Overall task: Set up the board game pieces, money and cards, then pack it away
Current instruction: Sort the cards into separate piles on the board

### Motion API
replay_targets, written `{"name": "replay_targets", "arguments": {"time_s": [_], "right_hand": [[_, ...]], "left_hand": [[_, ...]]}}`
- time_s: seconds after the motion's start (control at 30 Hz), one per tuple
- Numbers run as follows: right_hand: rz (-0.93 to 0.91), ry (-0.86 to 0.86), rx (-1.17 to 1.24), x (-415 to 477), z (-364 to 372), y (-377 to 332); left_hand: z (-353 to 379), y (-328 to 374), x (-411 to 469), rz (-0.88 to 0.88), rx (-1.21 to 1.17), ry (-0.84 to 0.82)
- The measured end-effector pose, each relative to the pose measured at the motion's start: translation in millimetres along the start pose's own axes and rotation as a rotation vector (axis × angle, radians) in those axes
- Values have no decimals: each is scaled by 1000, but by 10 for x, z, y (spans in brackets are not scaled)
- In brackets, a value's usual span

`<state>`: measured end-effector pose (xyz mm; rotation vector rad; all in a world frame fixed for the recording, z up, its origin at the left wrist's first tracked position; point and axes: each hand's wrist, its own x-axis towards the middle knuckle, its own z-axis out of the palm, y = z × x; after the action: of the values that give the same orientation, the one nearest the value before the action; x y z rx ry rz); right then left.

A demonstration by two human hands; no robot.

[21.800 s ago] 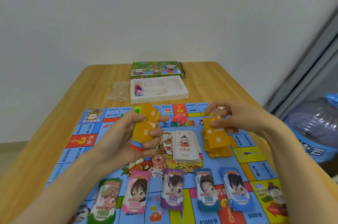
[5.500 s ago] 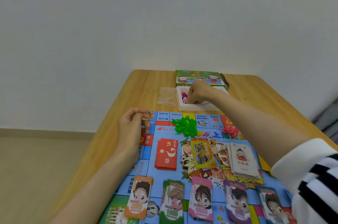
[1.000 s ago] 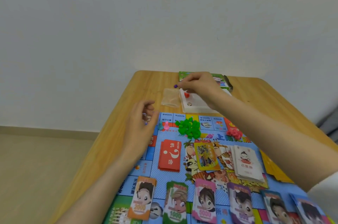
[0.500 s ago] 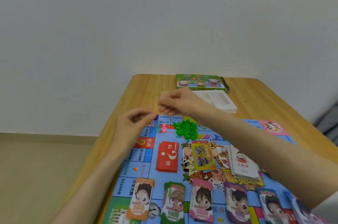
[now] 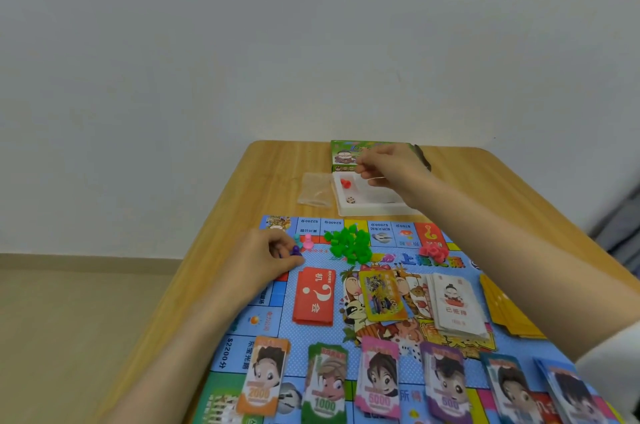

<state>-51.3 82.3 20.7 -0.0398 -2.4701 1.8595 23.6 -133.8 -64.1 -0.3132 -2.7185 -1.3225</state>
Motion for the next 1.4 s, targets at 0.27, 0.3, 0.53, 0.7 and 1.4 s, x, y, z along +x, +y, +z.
{"name": "replay_targets", "arguments": {"time_s": [0.27,0.3,0.53,0.7,1.4], "right_hand": [[-62,108,-290,270,79,274],[-94,86,-385,289,95,287],[-171,-183,-984,571,187,469],[-260,-182,-1132,596,222,528],[-396,196,-665,403,199,311]], "left_hand": [[11,-31,39,-5,-2,29],[12,-39,49,-4,-4,26],[10,-26,21,-14,-94,71],[12,27,17,-33,-110,135],[3,10,25,-29,-132,223]]}}
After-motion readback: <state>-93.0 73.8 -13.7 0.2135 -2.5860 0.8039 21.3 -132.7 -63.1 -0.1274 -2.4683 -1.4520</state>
